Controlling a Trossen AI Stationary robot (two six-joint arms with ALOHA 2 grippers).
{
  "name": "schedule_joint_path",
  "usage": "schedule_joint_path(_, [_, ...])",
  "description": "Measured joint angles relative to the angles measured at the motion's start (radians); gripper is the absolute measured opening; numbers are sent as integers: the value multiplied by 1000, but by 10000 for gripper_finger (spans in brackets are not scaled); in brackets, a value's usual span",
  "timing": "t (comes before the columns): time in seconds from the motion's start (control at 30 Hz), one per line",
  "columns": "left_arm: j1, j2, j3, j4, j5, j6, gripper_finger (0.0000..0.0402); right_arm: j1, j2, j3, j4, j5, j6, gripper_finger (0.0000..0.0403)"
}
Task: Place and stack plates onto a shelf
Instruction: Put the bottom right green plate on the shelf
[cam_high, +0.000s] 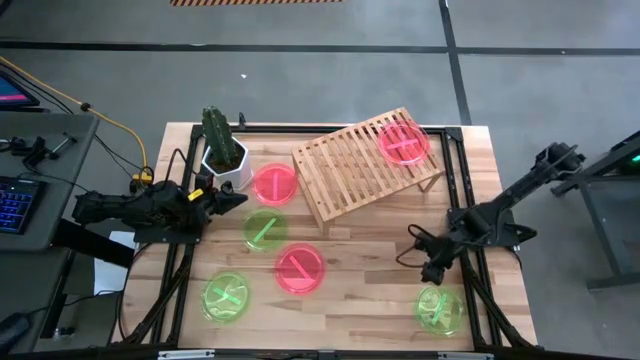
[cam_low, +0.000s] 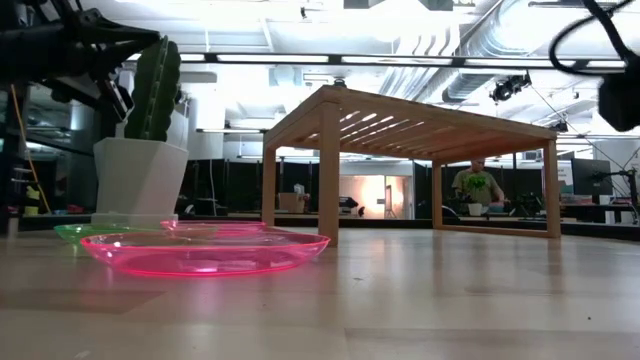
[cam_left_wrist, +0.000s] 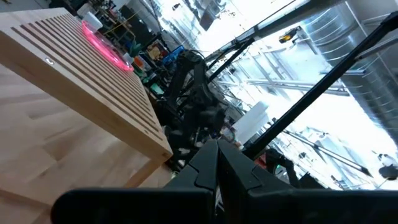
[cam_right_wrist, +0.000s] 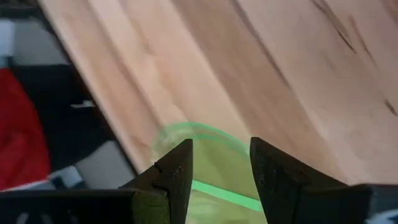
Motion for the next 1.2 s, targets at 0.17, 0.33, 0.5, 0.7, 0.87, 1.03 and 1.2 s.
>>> schedule_joint_path(0.17, [0,0,0,0,0,-8,1,68,42,-15,3,34,-67,142])
schedule_joint_path(0.33, [0,0,0,0,0,-7,1,152,93,-15,7,121,-100,142])
schedule_joint_path(0.5, [0,0,0,0,0,11,1,214,158,-15,88,155,-143,142])
schedule_joint_path(0.7, [0,0,0,0,0,11,1,274,256,-15,203,155,-166,142])
schedule_joint_path(0.87, [0,0,0,0,0,11,1,296,323,-11,238,168,-123,142])
schedule_joint_path(1.03, [0,0,0,0,1,11,1,302,335,-11,253,167,-144,130])
schedule_joint_path(1.2, [0,0,0,-1,1,10,1,301,338,-14,245,167,-145,37])
